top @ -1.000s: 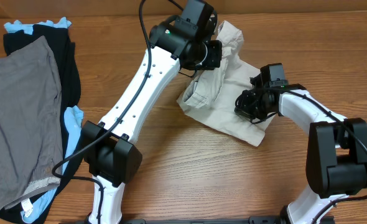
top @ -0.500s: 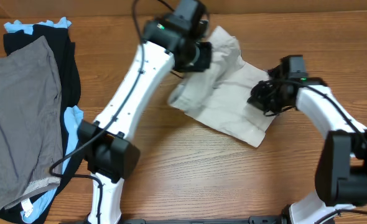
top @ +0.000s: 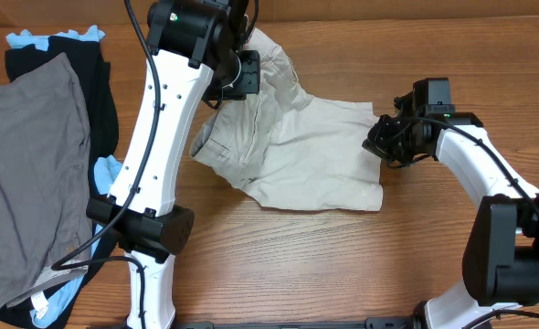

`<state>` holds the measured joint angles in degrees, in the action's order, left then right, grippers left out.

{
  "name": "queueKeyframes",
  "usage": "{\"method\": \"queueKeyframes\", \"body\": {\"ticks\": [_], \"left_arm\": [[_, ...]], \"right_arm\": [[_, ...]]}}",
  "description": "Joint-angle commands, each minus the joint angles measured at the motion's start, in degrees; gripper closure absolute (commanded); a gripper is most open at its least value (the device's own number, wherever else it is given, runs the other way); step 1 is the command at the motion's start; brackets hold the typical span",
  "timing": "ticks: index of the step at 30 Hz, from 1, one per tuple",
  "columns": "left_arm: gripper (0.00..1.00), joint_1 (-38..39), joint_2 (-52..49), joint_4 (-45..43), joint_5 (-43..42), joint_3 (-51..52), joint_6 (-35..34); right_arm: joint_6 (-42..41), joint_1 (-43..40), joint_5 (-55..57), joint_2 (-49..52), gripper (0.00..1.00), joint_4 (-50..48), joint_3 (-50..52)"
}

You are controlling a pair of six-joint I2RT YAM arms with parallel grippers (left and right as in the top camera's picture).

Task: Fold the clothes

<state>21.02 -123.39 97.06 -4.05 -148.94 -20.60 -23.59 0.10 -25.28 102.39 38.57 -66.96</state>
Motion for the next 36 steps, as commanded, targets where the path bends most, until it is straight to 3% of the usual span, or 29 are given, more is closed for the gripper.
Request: {"method": "queueKeyframes", "body": {"ticks": [1, 22, 28, 36], "left_arm": [[0.96, 0.37, 0.46, -0.26, 1.73, -1.14, 0.83], [0.96, 1.05, -2.64, -0.42, 2.4, -1.09, -0.74], [0.96, 3.5, -8.61, -2.25, -2.38, -1.09, -0.85], [0.96, 9.9, -16.09, -9.42, -14.71, -1.09, -1.49]], "right_arm": [[-0.2, 0.26, 0.39, 1.6, 0.96, -0.76, -0.17], [-0.04, -1.9, 3.78, 10.82, 0.96, -4.96, 2.95], [-0.07, -1.88, 3.23, 14.6, 0.96, -4.85, 2.95], [-0.09, -1.88, 2.69, 15.96, 0.96, -5.11, 2.97]]}}
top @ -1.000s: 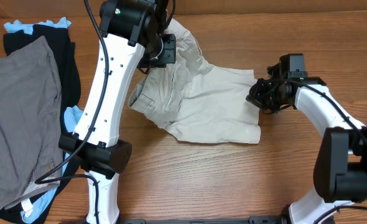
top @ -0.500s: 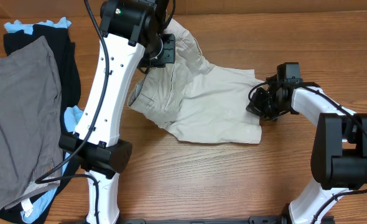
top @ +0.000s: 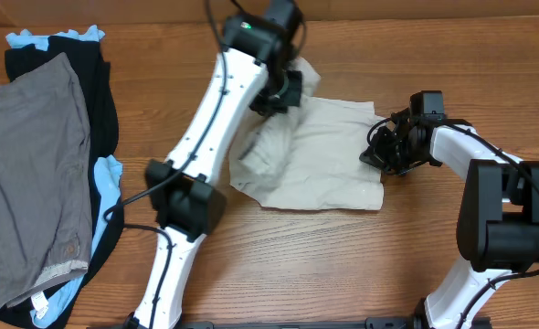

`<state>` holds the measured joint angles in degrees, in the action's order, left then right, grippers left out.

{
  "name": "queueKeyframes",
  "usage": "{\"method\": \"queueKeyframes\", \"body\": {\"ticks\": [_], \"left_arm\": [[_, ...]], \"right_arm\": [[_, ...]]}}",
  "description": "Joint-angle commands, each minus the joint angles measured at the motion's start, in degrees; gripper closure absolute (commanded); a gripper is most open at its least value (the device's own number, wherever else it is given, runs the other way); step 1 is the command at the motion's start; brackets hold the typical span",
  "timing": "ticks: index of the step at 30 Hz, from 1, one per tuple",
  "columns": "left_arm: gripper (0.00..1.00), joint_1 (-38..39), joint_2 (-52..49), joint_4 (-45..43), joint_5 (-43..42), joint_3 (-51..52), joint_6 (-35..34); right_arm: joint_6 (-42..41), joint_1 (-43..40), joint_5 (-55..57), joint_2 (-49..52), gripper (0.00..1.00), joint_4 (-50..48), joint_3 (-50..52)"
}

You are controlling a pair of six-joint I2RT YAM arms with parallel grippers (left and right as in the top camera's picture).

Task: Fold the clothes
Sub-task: 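Fold the left end over toward the right gripper with the left gripper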

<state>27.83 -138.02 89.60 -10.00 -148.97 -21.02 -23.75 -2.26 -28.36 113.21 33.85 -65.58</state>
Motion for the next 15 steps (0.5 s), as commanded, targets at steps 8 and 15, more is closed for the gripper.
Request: {"method": "queueKeyframes", "body": {"ticks": [8, 15], "left_arm": [[0.96, 7.48, -1.6, -8.37, -11.41, -1.25, -6.08], [0.96, 8.61, -3.52, -13.05, -11.82, -1.22, -9.84]], "right_arm": [[-0.11, 0.48, 5.75, 5.22, 0.96, -0.94, 1.6], [-0.22, 0.48, 5.73, 5.22, 0.96, -1.03, 1.6]]}}
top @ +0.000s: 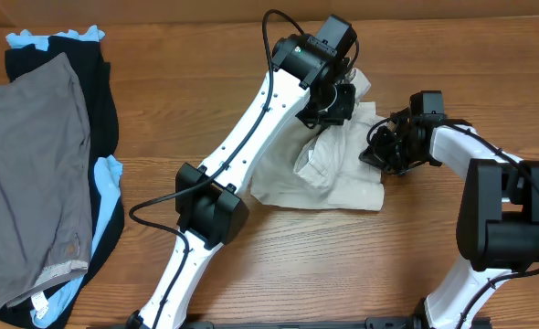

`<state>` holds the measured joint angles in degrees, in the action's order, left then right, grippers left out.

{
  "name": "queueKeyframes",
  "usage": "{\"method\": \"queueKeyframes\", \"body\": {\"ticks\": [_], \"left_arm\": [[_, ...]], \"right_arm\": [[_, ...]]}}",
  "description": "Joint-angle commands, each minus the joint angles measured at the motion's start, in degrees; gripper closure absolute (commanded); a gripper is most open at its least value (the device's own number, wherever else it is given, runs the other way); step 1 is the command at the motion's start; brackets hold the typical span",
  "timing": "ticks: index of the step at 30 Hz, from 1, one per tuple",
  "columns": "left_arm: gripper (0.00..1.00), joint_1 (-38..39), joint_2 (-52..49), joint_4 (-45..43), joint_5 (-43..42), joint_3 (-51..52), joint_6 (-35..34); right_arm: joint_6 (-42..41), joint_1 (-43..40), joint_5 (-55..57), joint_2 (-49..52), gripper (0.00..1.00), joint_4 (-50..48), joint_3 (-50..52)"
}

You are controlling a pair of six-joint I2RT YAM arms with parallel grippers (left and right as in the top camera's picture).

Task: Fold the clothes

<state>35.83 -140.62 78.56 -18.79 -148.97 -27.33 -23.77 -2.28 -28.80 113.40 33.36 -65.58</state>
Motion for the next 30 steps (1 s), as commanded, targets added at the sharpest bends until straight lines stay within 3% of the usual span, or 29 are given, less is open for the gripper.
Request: {"method": "queueKeyframes", "body": {"ticks": [1, 2, 3, 6, 10, 15, 19, 24, 26, 27, 29, 30], "left_arm": [[0.96, 0.81, -1.62, -2.84, -3.48, -1.22, -3.87], [0.95, 0.94, -2.14, -3.63, -4.0, -1.22, -4.09], [0.82, 1.07, -2.6, -4.11, -4.52, -1.22, -4.04], [0.0, 1.29, -3.61, -5.11, -5.33, -1.2, -4.0], [0.0, 1.29, -3.76, -6.69, -5.33, -1.22, -3.96], [0.0, -0.46, -3.58, -7.17, -8.63, -2.23, -2.8], [0.0, -3.93, -2.95, -3.91, -12.04, -5.4, 0.33], [0.0, -9.53, -1.97, 2.16, -17.51, -12.41, 11.19], [0.0, -12.02, -1.86, 6.34, -17.25, -16.37, 14.16], [0.0, -13.2, -1.84, 8.17, -17.07, -18.1, 15.63], [0.0, -17.11, -1.81, 13.73, -15.67, -23.3, 20.63], [0.0, -18.32, -1.81, 15.15, -14.88, -24.63, 21.57]], "right_arm": [[-0.31, 0.5, 6.16, 5.03, 0.96, -0.55, 1.6], [-0.31, 0.5, 6.16, 5.03, 0.96, -0.55, 1.6], [-0.31, 0.5, 6.16, 5.03, 0.96, -0.57, 1.6], [-0.28, 0.15, 5.01, 4.9, 0.96, -0.7, 1.44], [-0.31, -2.05, -0.94, 1.9, 0.96, -2.47, 1.05], [-0.26, -6.14, -1.27, -6.36, 0.96, 2.1, -0.42], [0.13, -10.47, -1.33, -12.13, 0.85, 6.05, -0.48], [0.15, -12.37, -3.06, -15.17, 0.72, 8.68, -0.48], [1.46, -12.15, -3.43, -15.3, 0.65, 9.55, -0.48], [2.82, -11.96, -3.96, -15.3, 0.58, 10.03, -0.48], [6.1, -11.23, -5.01, -15.32, 0.34, 11.43, -0.48], [6.45, -11.13, -5.01, -15.32, 0.29, 11.91, -0.5]]}}
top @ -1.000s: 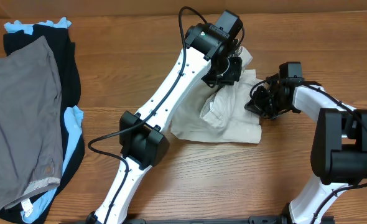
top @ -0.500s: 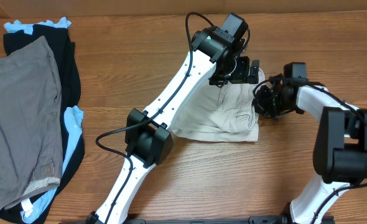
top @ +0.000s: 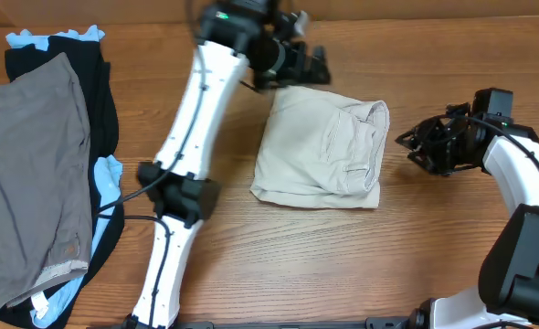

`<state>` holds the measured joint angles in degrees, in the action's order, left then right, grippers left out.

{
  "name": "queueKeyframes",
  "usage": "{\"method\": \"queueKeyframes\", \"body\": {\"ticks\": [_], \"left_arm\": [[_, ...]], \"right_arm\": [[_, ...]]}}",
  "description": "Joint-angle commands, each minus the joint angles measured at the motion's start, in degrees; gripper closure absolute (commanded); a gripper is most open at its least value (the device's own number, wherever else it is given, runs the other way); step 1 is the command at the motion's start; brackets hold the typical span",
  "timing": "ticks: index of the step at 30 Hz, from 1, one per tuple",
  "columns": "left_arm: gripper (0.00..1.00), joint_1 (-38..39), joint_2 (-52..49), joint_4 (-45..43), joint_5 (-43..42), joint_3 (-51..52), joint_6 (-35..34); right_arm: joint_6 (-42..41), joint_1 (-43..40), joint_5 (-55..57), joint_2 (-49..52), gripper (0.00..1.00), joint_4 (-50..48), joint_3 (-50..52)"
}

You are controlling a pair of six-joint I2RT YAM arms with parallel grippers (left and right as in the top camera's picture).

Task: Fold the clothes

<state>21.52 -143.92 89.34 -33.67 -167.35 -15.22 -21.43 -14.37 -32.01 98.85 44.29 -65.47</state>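
The beige shorts (top: 320,146) lie folded in half in the middle of the table, waistband and pocket side on the right, a neat rough rectangle. My left gripper (top: 313,66) hovers just past the shorts' far edge, motion-blurred, open and holding nothing. To the right of the shorts, my right gripper (top: 417,146) stands a short gap away from their edge, its fingers spread open and empty.
A pile of clothes covers the left of the table: a grey garment (top: 32,183) on top, black fabric (top: 96,91) and light blue fabric (top: 107,174) beneath. The left arm's white links (top: 183,137) stretch from the front edge across to the back.
The left gripper has let go of the shorts' left half, which now lies flat on the right half. It has pulled back to the far edge. The right gripper has released the cloth and moved right.
The shorts lay spread out, the left gripper shut on their far left part and the right gripper pinning the right edge. The left gripper then held that part further right, over the middle. Now the shorts lie folded in half with both grippers off them.
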Motion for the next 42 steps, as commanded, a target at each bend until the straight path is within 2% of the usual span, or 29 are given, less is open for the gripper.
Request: {"method": "queueKeyframes", "body": {"ticks": [1, 11, 12, 17, 22, 31, 38, 42], "left_arm": [[0.0, -5.38, 1.49, 5.81, 1.11, -7.63, 10.12], [0.0, -16.2, 1.57, 7.45, 4.98, -9.81, 14.49], [0.0, -17.09, 1.57, 7.45, 6.21, -9.81, 14.49], [0.0, -18.95, 1.57, 7.45, 13.88, -9.38, 14.47], [0.0, -18.97, 1.57, 7.45, 14.8, -9.38, 14.49], [0.0, -18.4, 1.55, 7.45, 19.12, -9.38, 14.43], [0.0, -18.38, 1.55, 7.45, 21.73, -9.38, 14.4], [0.0, -18.34, 1.55, 7.45, 22.16, -9.38, 14.4]], "right_arm": [[5.05, 1.05, -1.88, -0.76, 0.28, 1.55, -0.59], [12.83, 1.22, -2.67, -0.76, 0.24, 6.8, -0.59], [13.49, 1.25, -2.64, -0.76, 0.2, 6.88, -0.59], [14.45, 2.56, -0.33, -0.76, 0.12, 5.81, -0.59], [14.38, 6.25, 5.29, -0.74, 0.0, 3.85, -0.48], [9.27, 12.15, 11.13, 1.29, 0.0, -1.73, -0.48], [9.18, 14.56, 12.07, 6.95, 0.0, -4.39, -0.48], [8.96, 15.26, 12.09, 8.68, 0.07, -5.68, -0.44]]}}
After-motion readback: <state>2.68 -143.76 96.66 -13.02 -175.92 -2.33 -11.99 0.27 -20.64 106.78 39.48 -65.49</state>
